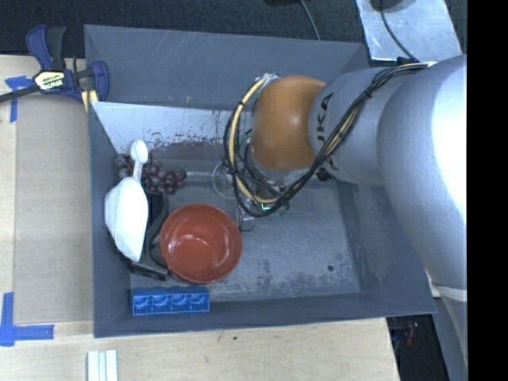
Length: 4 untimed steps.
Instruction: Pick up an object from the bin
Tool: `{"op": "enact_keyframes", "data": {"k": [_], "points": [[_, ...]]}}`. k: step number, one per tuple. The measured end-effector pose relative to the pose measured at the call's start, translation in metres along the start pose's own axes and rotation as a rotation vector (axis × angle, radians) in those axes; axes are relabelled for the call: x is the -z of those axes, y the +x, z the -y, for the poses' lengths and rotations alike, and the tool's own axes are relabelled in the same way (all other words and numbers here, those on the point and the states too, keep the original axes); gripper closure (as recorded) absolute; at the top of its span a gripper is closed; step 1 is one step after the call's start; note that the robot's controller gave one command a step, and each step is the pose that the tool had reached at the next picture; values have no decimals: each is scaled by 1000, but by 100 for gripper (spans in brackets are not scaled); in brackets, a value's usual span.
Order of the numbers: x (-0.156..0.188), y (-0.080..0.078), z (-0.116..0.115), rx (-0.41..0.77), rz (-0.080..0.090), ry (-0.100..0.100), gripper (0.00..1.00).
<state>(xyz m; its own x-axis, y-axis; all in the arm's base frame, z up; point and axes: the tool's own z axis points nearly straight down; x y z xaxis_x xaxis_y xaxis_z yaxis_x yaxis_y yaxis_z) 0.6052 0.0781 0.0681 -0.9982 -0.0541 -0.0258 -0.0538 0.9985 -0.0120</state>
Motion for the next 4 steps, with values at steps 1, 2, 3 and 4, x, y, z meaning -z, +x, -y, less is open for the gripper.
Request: {"op": "enact_keyframes", "data": {"k": [1, 2, 3, 4], "points": [[0, 0, 0, 0, 0, 0, 0], [1, -3, -15, 35, -9, 8, 0], [1, -3, -13, 34, -10, 5, 0], [4, 12, 28, 281, -5, 6, 100]]}}
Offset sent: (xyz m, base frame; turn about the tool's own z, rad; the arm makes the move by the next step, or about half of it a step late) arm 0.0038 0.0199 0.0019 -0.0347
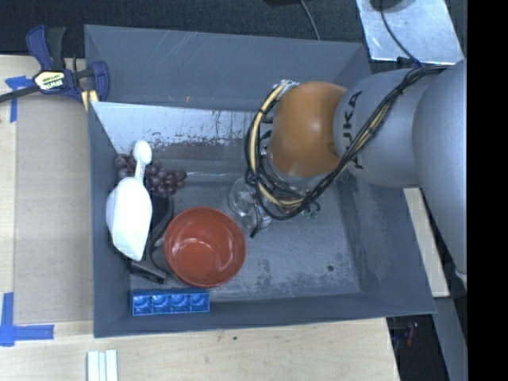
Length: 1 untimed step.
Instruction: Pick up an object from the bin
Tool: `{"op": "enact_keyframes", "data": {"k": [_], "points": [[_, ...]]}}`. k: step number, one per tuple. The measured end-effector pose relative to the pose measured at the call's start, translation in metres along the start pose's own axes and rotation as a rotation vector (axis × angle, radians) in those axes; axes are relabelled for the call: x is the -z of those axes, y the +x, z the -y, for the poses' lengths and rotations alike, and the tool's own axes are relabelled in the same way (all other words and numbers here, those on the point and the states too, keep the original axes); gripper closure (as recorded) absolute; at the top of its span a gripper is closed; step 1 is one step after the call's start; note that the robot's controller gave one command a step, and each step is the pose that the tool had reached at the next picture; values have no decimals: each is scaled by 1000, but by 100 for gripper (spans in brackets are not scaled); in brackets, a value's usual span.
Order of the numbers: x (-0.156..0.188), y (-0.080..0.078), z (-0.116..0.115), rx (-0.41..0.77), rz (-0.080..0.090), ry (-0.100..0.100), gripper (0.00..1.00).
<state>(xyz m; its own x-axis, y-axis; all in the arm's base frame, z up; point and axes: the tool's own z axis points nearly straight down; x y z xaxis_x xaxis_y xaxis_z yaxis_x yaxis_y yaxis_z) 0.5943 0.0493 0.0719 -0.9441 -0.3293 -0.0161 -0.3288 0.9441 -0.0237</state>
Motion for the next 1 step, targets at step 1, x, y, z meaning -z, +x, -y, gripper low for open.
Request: {"op": "enact_keyframes", "data": {"k": [1], "points": [[0, 0, 0, 0, 0, 0, 100]]}}
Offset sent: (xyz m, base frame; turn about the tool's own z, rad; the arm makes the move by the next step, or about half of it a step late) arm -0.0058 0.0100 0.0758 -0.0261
